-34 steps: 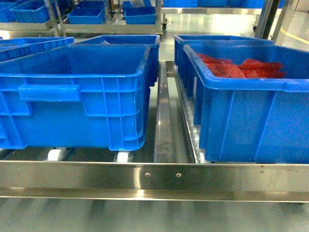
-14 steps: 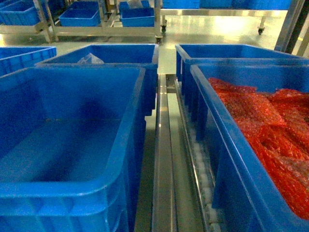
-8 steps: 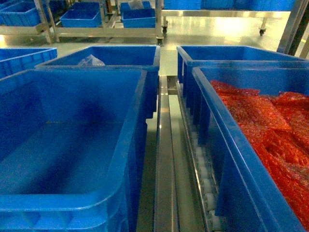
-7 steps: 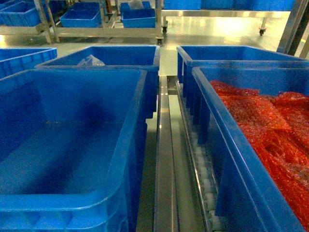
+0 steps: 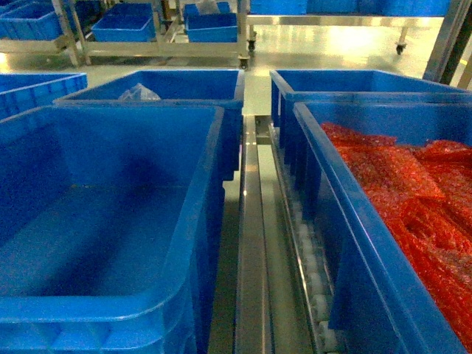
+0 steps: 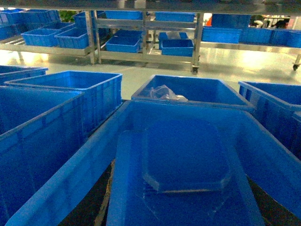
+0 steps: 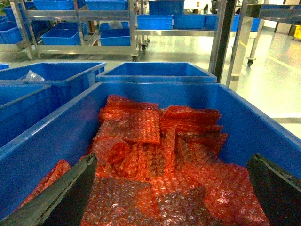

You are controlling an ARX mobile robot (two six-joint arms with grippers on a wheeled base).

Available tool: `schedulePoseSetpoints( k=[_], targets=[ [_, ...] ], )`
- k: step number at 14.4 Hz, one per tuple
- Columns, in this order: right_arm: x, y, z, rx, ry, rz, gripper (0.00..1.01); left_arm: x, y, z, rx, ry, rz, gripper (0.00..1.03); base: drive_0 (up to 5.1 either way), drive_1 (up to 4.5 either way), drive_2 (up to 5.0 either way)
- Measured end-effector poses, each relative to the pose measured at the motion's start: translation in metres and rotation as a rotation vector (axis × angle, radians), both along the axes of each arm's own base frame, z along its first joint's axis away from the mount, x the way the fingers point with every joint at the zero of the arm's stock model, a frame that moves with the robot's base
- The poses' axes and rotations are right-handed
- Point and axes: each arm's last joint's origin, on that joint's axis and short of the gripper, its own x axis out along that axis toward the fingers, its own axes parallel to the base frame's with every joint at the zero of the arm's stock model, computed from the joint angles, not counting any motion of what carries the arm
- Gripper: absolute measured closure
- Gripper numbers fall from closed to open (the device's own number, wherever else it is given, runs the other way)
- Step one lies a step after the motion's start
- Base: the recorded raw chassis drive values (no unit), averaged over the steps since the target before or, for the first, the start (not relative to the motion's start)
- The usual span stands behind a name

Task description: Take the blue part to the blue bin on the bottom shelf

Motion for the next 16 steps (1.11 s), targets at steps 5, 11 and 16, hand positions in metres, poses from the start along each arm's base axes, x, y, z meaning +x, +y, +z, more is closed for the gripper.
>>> schedulePoseSetpoints(
  k=[5, 11, 16],
  targets=[
    [0.0, 0.0, 0.0, 0.0, 0.0, 0.0, 0.03, 0.0, 0.0, 0.0, 0.0, 0.0, 0.0, 0.6, 0.0, 0.0, 0.0],
    [0.0, 0.0, 0.0, 0.0, 0.0, 0.0, 0.03, 0.0, 0.0, 0.0, 0.0, 0.0, 0.0, 0.6, 0.0, 0.0, 0.0],
    [0.0, 0.0, 0.0, 0.0, 0.0, 0.0, 0.03, 0.0, 0.0, 0.0, 0.0, 0.0, 0.0, 0.6, 0.0, 0.0, 0.0]
  ],
)
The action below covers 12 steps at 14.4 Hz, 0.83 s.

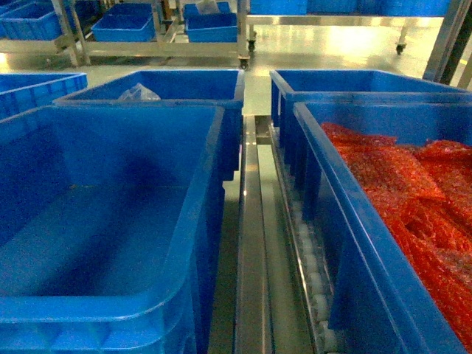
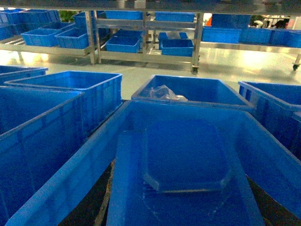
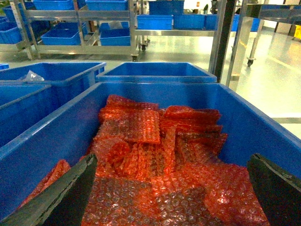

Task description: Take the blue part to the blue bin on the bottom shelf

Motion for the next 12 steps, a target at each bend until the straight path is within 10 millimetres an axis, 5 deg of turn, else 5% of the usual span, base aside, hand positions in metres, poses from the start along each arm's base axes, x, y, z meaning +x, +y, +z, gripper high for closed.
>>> schedulePoseSetpoints(
  k=[3, 6, 8, 10, 12],
  targets=[
    [0.0, 0.0, 0.0, 0.0, 0.0, 0.0, 0.03, 0.011, -0.01, 0.003, 0.006, 0.083, -0.03, 0.6, 0.0, 0.0, 0.0],
    [0.0, 0.0, 0.0, 0.0, 0.0, 0.0, 0.03, 0.074, -0.028, 0.036, -0.044, 0.041, -0.189, 0.59, 0.0, 0.0, 0.0],
    [0.0, 0.0, 0.0, 0.0, 0.0, 0.0, 0.03, 0.107, -0.039, 0.009, -0.09, 0.239, -0.303, 0.31, 0.0, 0.0, 0.0],
    [0.0, 0.0, 0.0, 0.0, -0.001, 0.0, 0.03, 0.104, -0.039, 0.009, -0.114, 0.224, -0.31, 0.06, 0.0, 0.0, 0.0],
    [0.0, 0.0, 0.0, 0.0, 0.0, 0.0, 0.03, 0.104, -0.038, 0.01, -0.1, 0.127, -0.253, 0.12, 0.0, 0.0, 0.0]
  ],
)
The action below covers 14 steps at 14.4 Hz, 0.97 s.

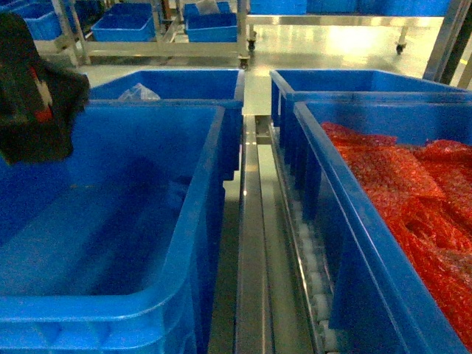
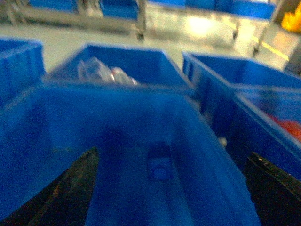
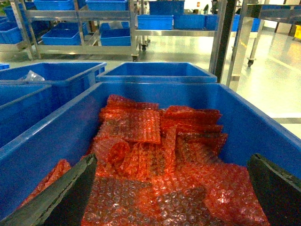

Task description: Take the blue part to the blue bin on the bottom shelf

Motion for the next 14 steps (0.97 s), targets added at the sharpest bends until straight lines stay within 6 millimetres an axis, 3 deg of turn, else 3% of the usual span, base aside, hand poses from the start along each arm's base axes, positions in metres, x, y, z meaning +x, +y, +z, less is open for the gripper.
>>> schedulePoseSetpoints(
  k=[3, 7, 12, 14],
  targets=[
    [0.0, 0.0, 0.0, 0.0, 0.0, 0.0, 0.03, -0.027, 0.031, -0.013, 0.089, -0.091, 0.126, 0.5, 0.0, 0.0, 0.0],
    [0.0, 0.0, 0.0, 0.0, 0.0, 0.0, 0.03, -0.054, 0.051, -0.026, 0.102, -0.088, 0.116, 1.02, 0.0, 0.0, 0.0],
    [0.0, 0.0, 0.0, 0.0, 0.0, 0.0, 0.03, -0.078, 0.072, -0.041, 0.102, -0.098, 0.132, 1.01, 0.0, 0.0, 0.0],
    [0.0, 0.0, 0.0, 0.0, 0.0, 0.0, 0.03, -0.083, 0.07, -0.04, 0.102, -0.098, 0.108, 1.01, 0.0, 0.0, 0.0]
  ],
)
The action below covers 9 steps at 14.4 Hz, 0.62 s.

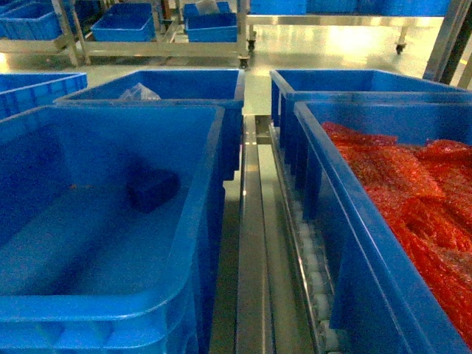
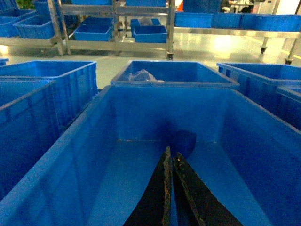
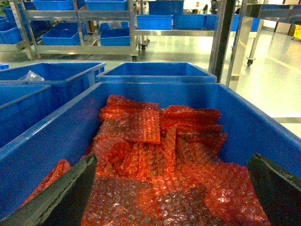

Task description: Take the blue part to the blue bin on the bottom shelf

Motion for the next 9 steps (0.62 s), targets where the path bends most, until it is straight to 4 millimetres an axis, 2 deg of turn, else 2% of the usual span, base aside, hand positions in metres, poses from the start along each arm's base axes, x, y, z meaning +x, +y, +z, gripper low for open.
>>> schedulePoseSetpoints(
  k=[9],
  targets=[
    [0.0, 0.0, 0.0, 0.0, 0.0, 0.0, 0.03, -0.015, 0.0, 0.003, 0.0, -0.008, 0.0, 1.01, 0.0, 0.0, 0.0]
  ],
)
